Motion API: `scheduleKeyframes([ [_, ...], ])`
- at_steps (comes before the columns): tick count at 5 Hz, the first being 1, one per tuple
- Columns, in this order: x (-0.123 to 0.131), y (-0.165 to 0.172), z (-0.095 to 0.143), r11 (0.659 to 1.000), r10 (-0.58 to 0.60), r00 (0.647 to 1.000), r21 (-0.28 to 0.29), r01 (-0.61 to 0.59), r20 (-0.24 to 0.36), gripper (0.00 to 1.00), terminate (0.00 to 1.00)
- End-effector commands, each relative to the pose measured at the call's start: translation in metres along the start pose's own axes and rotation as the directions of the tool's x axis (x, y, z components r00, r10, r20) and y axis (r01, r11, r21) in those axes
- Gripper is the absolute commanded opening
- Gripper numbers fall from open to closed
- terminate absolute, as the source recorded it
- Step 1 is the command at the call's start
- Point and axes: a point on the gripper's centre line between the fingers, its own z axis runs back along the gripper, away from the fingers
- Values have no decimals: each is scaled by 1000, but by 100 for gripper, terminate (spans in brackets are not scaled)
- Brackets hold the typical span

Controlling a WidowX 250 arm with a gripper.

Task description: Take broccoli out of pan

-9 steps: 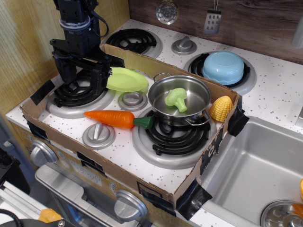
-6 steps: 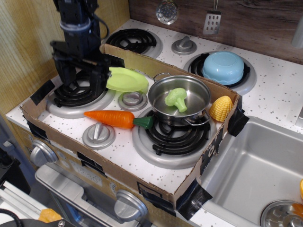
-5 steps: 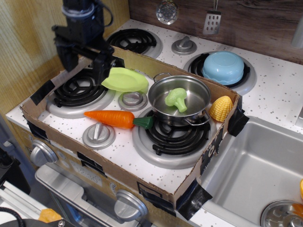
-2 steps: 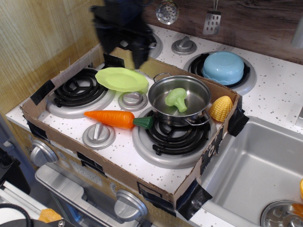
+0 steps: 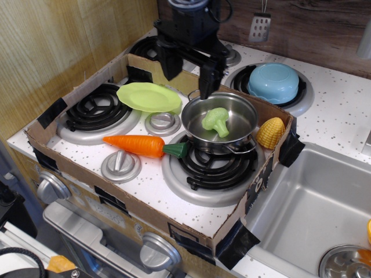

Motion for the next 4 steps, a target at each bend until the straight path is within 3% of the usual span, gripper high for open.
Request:
scheduleKeyframes([
  [1,2,-13,-13,999,36,999,-39,-36,13,100,0],
  [2,4,-13,-23,996,58,998,-74,-58,-10,100,0],
  [4,7,-15,-39,995,38,999,-89,-37,7,100,0],
])
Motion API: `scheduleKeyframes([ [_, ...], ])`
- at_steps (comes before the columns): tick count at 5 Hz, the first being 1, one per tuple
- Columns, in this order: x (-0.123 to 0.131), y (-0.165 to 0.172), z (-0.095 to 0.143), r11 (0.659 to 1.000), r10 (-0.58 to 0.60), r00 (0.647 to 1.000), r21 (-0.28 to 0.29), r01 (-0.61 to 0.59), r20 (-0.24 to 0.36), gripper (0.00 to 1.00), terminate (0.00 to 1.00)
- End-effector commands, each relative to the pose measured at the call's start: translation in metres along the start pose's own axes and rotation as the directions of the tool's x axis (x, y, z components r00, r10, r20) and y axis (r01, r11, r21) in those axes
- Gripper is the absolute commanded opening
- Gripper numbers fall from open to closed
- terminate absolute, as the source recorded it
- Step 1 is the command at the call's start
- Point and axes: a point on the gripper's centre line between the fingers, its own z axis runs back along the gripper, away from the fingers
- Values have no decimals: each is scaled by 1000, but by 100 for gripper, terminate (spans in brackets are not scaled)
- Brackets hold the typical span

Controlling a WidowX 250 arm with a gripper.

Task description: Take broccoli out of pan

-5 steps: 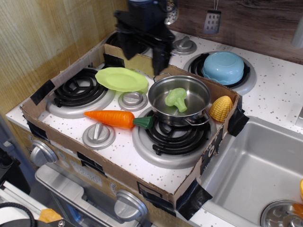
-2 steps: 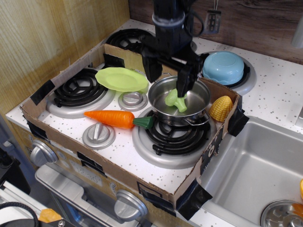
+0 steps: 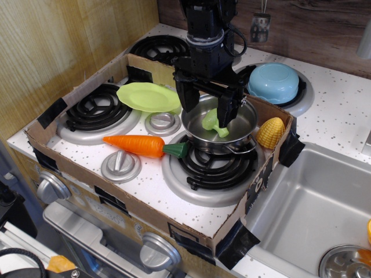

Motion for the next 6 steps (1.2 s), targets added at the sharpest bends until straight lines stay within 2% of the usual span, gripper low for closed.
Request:
scheduleKeyframes([
  [1,7,3,1,1000,-21,999,4,21,44,100,0],
  [4,9,1,-18,999,-34,997,-21,35,76,100,0],
  [5,9,1,-14,999,-32,996,2,32,84,0,0],
  [6,6,1,-11,999,-31,995,19,29,92,0,0],
])
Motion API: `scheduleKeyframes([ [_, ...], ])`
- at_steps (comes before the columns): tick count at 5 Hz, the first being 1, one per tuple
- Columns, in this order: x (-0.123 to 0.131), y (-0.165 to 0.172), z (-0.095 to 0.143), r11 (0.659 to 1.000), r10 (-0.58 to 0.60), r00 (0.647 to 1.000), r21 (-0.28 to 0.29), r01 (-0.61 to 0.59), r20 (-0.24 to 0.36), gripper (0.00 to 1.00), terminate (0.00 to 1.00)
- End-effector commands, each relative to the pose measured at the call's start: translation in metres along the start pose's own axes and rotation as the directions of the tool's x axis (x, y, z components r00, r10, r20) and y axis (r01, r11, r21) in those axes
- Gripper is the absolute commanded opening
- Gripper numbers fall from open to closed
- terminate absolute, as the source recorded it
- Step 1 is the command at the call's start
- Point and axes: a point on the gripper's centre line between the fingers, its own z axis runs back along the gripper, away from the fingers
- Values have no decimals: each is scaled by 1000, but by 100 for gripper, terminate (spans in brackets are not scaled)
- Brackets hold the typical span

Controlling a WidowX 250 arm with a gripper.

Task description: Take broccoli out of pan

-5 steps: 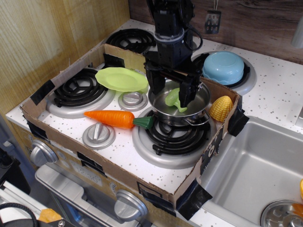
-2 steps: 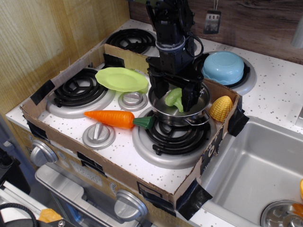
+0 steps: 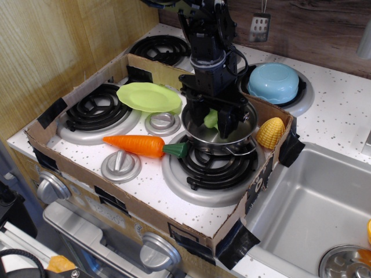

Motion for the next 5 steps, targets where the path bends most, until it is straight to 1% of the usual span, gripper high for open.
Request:
scheduleKeyframes([
  [1,-4,0,28,999,16,999,51,-18,42,0,0],
  [2,-11,5,50,996,48,998,77,-51,38,0,0],
  [3,-21,12,66,991,89,995,94,-92,35,0,0],
  [4,-33,26,79,986,115,992,119,-120,47,0,0],
  [5,-47,56,90,979,157,987,124,-160,38,0,0],
])
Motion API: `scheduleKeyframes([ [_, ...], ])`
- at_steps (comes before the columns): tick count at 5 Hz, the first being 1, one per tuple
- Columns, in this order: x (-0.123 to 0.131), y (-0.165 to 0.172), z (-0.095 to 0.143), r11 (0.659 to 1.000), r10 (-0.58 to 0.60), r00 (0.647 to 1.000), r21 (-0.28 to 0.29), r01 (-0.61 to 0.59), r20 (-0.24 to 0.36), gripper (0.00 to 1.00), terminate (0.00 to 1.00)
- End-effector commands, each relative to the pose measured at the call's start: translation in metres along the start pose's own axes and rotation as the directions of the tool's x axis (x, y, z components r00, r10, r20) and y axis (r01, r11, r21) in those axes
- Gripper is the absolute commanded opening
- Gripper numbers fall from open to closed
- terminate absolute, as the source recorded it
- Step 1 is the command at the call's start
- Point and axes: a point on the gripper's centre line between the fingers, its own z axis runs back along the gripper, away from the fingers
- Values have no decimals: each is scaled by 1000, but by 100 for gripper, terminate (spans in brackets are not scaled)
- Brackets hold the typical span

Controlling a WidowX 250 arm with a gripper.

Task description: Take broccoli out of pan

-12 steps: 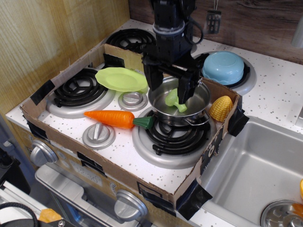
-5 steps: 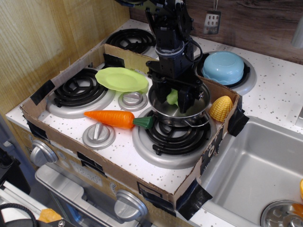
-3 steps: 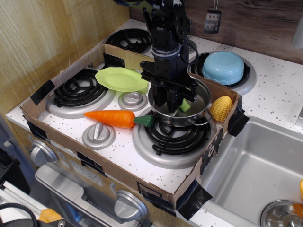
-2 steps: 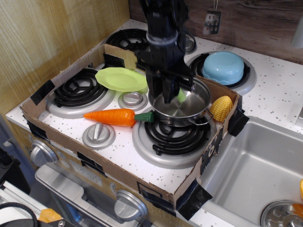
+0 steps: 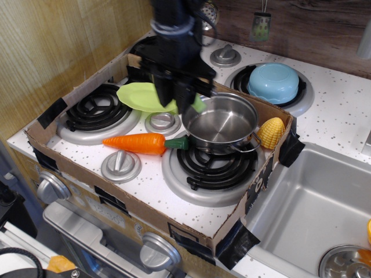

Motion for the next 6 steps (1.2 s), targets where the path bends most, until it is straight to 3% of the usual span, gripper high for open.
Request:
scheduleKeyframes([
  [1,-16,67,15,997,70,996,37,-72,49,0,0],
  [2,-28,93,2,994,74,993,74,-82,96,0,0],
  [4,-39,125,-27,990,86,989,103,-99,122,0,0],
  [6,-42,137,-57,992,77,988,86,-89,131,0,0],
])
